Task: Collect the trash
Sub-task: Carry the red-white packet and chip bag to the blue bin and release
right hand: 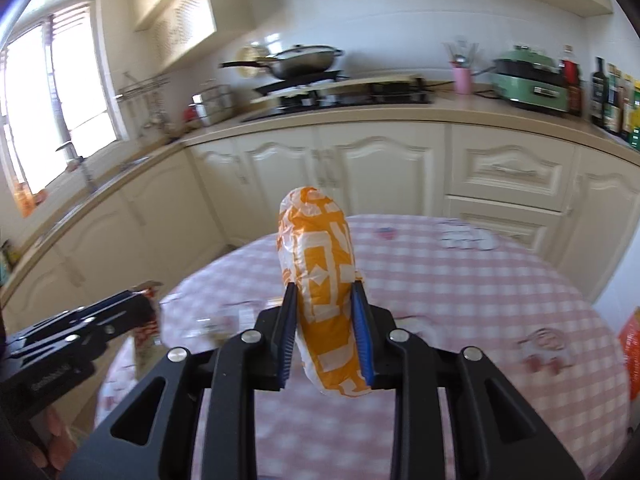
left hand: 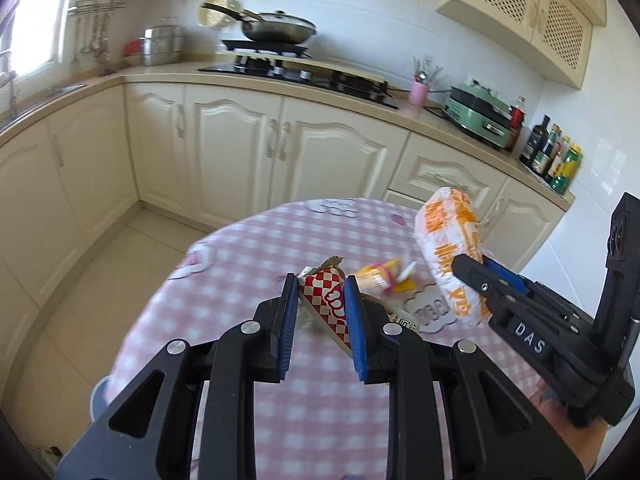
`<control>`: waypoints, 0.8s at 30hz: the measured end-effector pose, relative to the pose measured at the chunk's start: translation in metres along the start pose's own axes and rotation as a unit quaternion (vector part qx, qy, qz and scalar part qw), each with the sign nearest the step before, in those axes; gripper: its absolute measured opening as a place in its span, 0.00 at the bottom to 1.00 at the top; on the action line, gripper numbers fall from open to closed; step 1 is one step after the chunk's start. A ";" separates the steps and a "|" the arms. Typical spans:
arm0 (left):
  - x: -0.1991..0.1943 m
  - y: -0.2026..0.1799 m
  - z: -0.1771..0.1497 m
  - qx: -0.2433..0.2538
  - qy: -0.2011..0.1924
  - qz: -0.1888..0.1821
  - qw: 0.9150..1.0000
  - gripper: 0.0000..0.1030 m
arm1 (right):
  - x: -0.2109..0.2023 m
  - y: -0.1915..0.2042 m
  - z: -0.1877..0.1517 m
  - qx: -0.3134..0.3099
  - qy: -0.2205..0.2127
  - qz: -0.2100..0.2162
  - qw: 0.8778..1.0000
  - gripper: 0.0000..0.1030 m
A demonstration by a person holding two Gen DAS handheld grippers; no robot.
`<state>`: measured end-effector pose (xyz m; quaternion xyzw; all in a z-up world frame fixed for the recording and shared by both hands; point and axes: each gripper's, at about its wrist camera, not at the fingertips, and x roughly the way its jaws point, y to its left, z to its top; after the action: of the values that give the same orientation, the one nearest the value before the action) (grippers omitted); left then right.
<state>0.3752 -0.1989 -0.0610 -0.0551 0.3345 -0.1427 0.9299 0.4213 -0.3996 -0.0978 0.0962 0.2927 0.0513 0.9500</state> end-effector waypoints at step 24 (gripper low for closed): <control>-0.105 0.250 -0.083 -0.146 -0.013 0.144 0.979 0.21 | 0.038 0.320 -0.088 -0.105 0.089 0.190 0.972 0.25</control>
<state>0.3025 0.0706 -0.1104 -0.1434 0.3440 0.0441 0.9269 0.3896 -0.0675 -0.1217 0.0450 0.3453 0.2695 0.8978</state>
